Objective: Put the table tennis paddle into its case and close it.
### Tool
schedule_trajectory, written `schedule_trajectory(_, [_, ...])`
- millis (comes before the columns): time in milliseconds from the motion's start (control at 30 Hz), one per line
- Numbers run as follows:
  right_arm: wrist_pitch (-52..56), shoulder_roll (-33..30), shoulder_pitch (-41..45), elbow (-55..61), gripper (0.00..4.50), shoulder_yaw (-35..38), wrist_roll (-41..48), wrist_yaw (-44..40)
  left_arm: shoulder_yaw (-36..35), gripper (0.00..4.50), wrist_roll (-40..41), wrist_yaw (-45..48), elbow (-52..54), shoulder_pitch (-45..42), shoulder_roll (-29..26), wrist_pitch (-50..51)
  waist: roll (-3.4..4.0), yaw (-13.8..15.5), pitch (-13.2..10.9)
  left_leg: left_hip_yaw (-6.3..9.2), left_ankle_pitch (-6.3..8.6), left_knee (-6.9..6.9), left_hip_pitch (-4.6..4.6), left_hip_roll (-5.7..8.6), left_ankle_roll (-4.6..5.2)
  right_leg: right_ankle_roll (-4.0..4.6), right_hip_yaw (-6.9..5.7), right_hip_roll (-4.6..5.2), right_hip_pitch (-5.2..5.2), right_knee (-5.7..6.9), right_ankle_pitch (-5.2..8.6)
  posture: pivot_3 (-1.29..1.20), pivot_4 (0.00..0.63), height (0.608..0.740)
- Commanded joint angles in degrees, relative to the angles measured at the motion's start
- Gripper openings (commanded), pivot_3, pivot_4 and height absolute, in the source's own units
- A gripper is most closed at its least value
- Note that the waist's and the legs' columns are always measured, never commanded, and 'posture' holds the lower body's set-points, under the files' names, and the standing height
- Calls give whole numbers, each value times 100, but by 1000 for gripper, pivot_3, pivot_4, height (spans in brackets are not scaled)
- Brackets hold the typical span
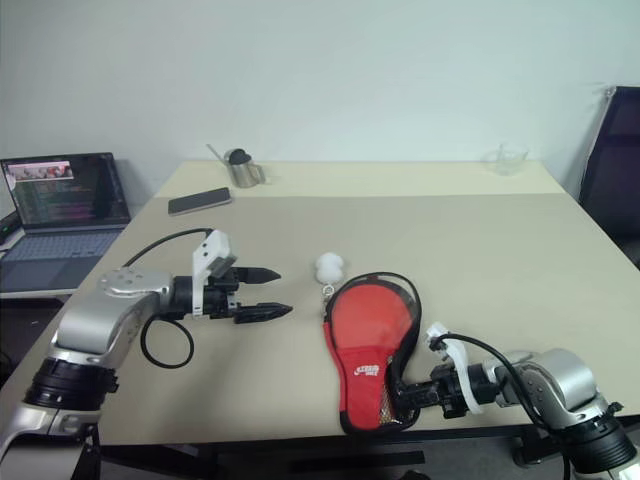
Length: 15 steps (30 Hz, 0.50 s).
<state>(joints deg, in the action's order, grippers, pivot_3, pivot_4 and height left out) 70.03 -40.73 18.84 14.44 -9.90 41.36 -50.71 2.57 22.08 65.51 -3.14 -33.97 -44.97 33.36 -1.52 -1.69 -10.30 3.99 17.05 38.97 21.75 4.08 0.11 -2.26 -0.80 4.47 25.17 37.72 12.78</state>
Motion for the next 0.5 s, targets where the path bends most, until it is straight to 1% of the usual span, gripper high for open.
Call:
schedule_trajectory(33, [-217,85,34,-41,17,-60,-184,129,-101,4500,2,-42,212,-27,-67,-8,-6,-6,4,0,1,0,-5,-1,2,0,0,-2,-4,1,0,0,150,740])
schedule_trajectory(133, [-191,72,42,-30,775,23,-132,75,-94,4500,7,-60,225,-24,-46,-6,-7,-4,4,0,8,1,-15,-4,14,-2,1,-6,-14,4,-4,0,150,740])
schedule_trajectory(200, [-188,4,48,16,1501,108,-82,6,-92,4500,5,-63,212,-32,-41,-20,-8,-3,5,0,8,2,-22,-7,14,-1,0,-9,-21,5,-4,0,150,740])
schedule_trajectory(233, [-186,-42,52,34,1770,164,-47,-37,-90,4500,3,-64,199,-41,-38,-29,-8,-3,5,0,8,2,-27,-8,14,0,0,-10,-26,5,-5,0,150,740])
schedule_trajectory(367, [-202,-205,84,41,3093,319,35,-124,-75,4500,-3,-68,155,-79,-27,-58,-8,9,4,1,10,1,-54,-9,16,-1,-2,-10,-61,-2,-4,0,150,740])
schedule_trajectory(433, [-276,-386,71,58,3694,387,15,-223,-68,4500,-10,-72,126,-103,-13,-79,-8,23,4,3,12,-1,-82,-9,18,-2,-7,-10,-97,-14,-3,0,150,740])
schedule_trajectory(500, [-372,-547,63,28,4358,426,-31,-299,-66,4500,-17,-76,106,-118,-3,-93,-8,31,4,5,13,-1,-85,-10,21,-6,-11,-11,-106,-30,-5,0,150,740])
